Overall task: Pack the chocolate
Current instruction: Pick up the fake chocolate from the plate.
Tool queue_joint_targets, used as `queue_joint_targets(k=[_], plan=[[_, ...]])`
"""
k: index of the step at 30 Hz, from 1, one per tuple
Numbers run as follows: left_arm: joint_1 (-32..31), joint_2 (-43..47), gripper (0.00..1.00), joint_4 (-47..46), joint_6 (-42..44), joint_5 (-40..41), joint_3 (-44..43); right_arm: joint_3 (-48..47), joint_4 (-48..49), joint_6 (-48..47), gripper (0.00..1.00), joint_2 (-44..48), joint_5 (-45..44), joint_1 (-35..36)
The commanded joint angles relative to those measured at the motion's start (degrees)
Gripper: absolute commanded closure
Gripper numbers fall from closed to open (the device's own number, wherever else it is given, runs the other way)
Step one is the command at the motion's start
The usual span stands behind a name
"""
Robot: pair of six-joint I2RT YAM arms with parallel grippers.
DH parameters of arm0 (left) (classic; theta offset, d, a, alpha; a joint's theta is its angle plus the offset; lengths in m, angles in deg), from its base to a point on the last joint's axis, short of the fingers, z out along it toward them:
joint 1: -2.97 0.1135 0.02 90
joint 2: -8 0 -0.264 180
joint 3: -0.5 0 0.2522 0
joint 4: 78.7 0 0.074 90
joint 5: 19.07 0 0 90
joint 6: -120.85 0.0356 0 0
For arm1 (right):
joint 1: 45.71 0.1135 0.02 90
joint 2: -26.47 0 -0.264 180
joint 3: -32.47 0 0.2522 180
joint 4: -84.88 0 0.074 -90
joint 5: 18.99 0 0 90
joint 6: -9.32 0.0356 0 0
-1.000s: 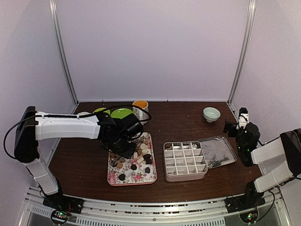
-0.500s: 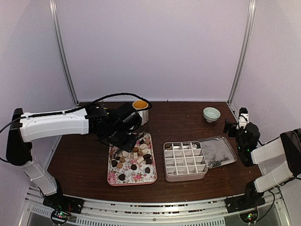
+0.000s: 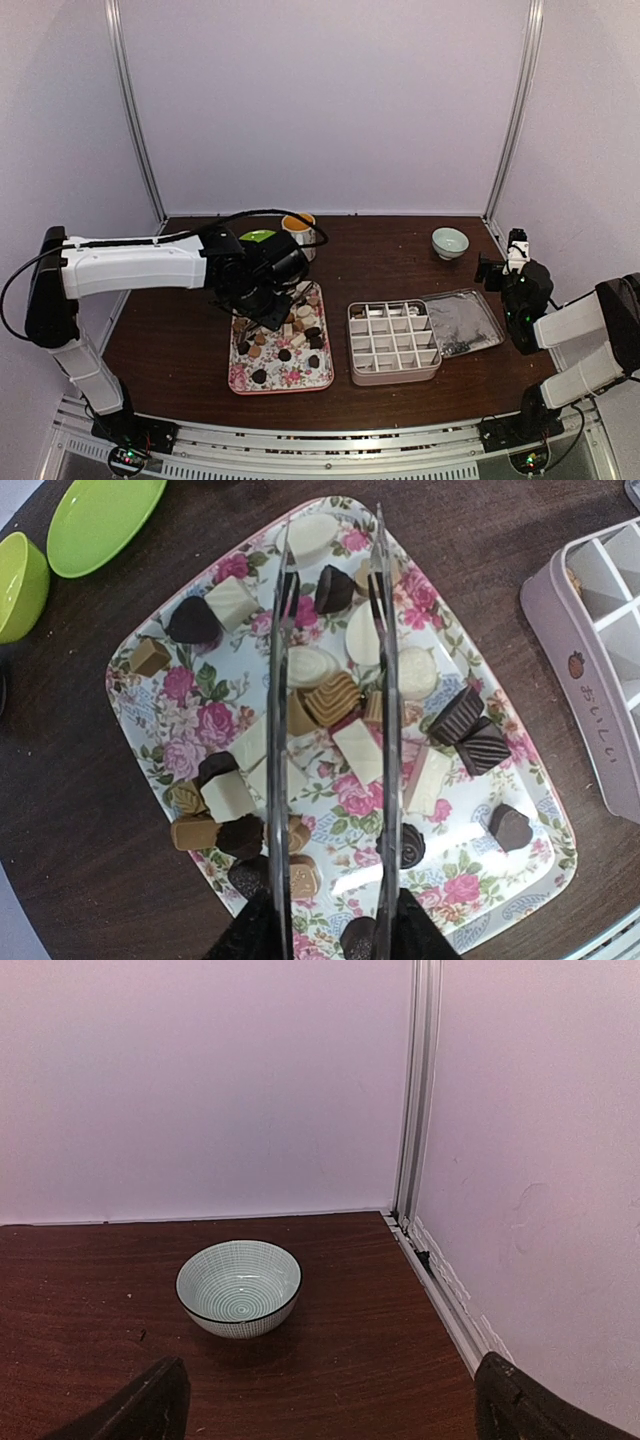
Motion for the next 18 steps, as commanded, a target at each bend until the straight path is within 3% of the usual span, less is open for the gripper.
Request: queue_joint_targets(k=[1,18], plan=[[1.06,-1.55,0.62,0.26,1.57,-0.8,-1.8,-0.66,0.08,0.05,0.0,-0.18,-0.48,-0.46],[3.06,-3.81,0.61,1.64,4.49,-3.12,-2.72,-0.69,0.15,0.05,0.0,-0.14,-0.51,-0.47]])
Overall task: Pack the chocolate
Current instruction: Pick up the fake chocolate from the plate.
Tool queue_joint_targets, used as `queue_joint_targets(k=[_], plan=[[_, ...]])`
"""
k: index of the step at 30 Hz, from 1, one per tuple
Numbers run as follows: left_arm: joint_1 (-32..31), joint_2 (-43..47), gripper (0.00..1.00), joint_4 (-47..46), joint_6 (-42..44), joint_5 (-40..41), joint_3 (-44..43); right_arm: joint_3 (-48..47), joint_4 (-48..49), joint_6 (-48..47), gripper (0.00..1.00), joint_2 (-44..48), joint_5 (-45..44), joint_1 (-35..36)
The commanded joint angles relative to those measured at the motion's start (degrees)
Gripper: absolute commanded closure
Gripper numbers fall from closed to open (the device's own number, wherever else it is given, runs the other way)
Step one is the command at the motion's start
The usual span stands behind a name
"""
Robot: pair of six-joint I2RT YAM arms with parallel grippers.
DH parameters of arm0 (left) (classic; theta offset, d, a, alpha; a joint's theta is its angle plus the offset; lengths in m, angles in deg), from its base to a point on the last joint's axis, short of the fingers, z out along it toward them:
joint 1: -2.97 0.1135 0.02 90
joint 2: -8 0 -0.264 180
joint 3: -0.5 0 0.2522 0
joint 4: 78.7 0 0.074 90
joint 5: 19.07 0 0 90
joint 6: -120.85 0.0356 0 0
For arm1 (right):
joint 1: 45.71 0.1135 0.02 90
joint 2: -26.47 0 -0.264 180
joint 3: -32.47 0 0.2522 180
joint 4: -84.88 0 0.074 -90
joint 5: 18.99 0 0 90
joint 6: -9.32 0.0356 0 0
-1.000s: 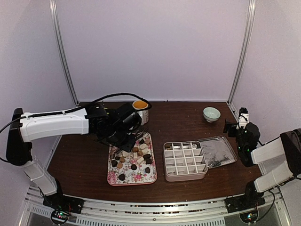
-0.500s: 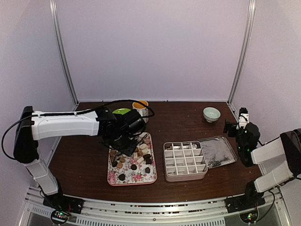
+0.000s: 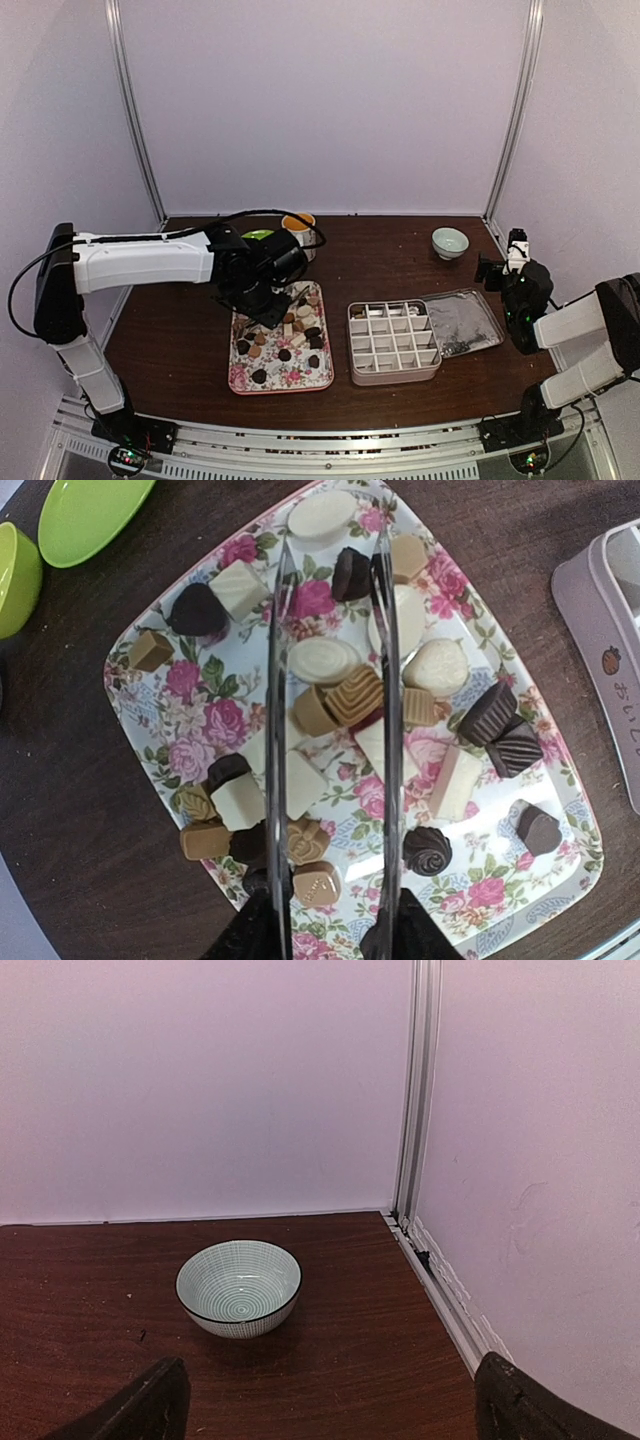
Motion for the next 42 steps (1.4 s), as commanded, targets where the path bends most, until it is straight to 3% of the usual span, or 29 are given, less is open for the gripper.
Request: queue_joint_targets(k=[1,20,42], plan=[[0.41,-1.36,0.61,0.73,1.59,-1.52,-1.87,-0.66,0.13,0.05,0.0,-0.12,-0.5,-0.46],[1.1,-6.39,0.63,4.74,2.92,-1.07,-6.89,-0.69,0.11,0.05,0.0,-0.14,-0.44,-0.46],[1.76,-6.25,0.61,10.29,2.53,-2.14,-9.44,-0.73,0.12,0.05,0.0,-0.18,-0.5,-0.46]])
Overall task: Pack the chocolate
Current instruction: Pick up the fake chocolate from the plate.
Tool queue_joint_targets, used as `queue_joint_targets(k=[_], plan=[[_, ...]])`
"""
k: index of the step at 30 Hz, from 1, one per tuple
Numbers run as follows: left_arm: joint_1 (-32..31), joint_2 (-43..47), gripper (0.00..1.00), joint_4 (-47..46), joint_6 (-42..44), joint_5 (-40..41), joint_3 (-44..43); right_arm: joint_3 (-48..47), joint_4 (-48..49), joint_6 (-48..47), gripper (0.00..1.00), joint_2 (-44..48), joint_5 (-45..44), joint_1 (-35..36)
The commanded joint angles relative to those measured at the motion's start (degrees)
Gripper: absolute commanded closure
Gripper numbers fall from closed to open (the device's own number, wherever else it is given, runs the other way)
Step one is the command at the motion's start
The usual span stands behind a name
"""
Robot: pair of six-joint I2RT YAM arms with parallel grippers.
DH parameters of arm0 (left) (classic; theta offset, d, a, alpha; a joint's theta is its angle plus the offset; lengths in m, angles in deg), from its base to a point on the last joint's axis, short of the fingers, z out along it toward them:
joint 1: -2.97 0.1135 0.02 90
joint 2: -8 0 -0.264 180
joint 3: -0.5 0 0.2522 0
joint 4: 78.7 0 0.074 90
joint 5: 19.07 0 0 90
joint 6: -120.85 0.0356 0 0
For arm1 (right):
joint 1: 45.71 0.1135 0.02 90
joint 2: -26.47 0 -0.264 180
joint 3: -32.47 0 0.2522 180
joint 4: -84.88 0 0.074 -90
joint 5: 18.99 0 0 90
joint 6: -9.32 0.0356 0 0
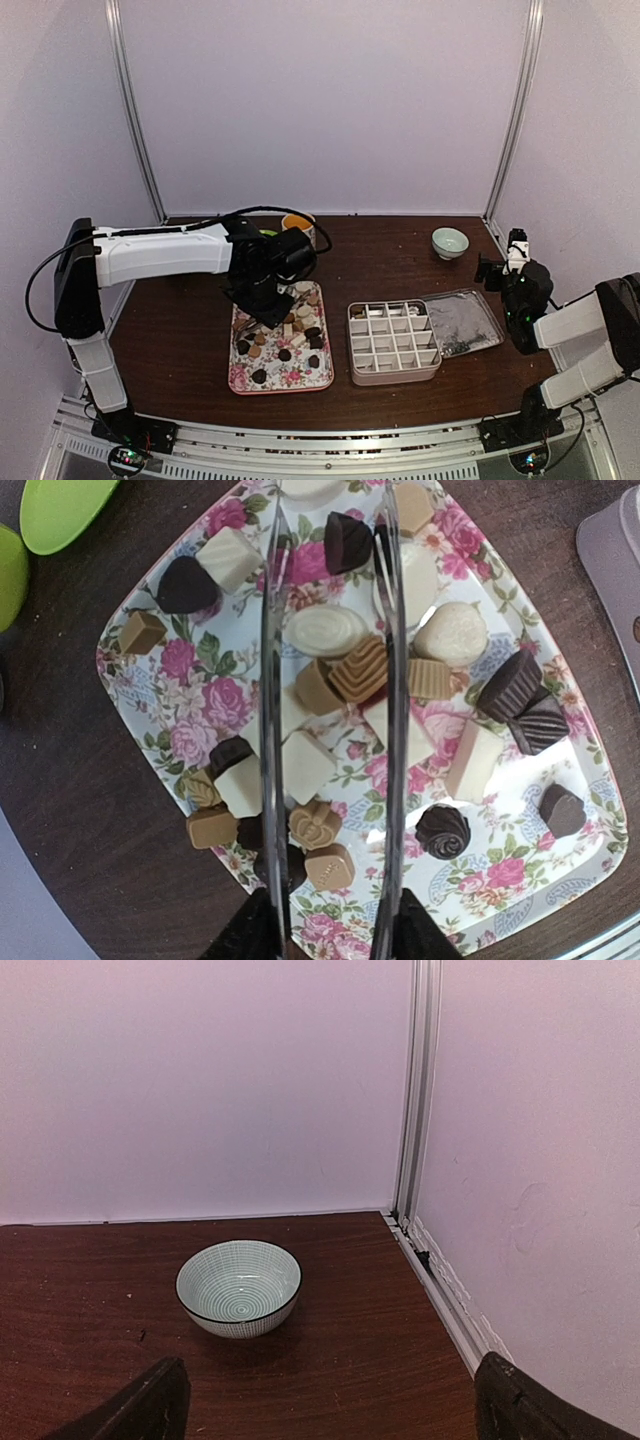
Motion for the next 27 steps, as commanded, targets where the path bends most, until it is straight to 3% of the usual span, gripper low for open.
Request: queue_joint_targets(k=[1,15,21,27], plan=[[0.83,0.0,0.61,1.47,0.43,-0.34,-1.93,-0.7,0.08,0.0,0.0,-0.1,-0.47,-0.46],[2.0,0.19,0.61,2.22,1.12,-0.17,-1.56,-0.67,0.12,0.05,0.0,-0.1,-0.47,-0.46],[1.93,0.09,0.57,1.11,1.8,-1.4,-1.91,-0.66,0.07,0.05,0.0,-0.1,-0.43,-0.44],[1.96,0.09,0.61,0.58,1.64,-0.41,-2.41,-0.7,0.12,0.05,0.0,-0.11,-0.5,-0.46]])
